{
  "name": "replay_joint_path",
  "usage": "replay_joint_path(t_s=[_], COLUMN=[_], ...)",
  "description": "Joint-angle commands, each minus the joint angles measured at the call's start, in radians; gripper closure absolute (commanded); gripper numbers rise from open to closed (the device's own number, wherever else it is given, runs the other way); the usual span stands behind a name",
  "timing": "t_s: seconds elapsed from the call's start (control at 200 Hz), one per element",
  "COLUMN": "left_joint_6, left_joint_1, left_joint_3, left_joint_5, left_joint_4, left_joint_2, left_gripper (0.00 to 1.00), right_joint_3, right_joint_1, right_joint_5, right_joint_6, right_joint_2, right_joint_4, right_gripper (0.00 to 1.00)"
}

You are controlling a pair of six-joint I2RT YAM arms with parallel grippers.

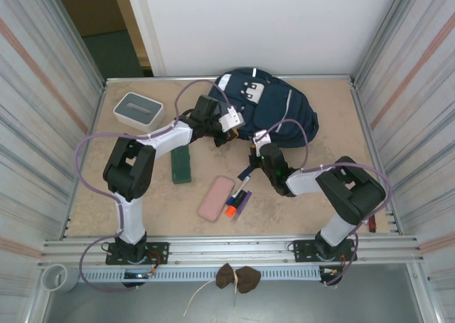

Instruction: Pack the student bag

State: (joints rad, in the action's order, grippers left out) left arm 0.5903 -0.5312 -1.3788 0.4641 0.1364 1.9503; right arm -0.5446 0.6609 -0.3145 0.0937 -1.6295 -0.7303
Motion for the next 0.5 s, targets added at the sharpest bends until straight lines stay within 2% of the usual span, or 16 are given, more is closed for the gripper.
replay_joint_path(t_s=[0.0, 0.235, 0.496], left_joint_6=[0.030, 0.062, 0.137], left_joint_1=[0.023, 0.023, 0.004], left_joint_3=[0.011, 0.014, 0.022], left_joint_5=[0.008, 0.001, 0.004], left_joint_4=[-0.031, -0.010, 0.011], left_joint_2=[-0.068, -0.065, -0.044], left_gripper=[1.00, 1.00, 1.00], right_joint_3=[0.038, 0.058, 0.060], right_joint_1=[-0.024, -0.105, -0.208], right_joint_5=[-0.046, 0.023, 0.323], right_joint_6=[0.023, 0.047, 0.078], right_joint_2=[0.063, 0.137, 0.213], right_joint_4=[0.065, 0.155, 0.228], right_gripper=[1.00, 1.00, 1.00])
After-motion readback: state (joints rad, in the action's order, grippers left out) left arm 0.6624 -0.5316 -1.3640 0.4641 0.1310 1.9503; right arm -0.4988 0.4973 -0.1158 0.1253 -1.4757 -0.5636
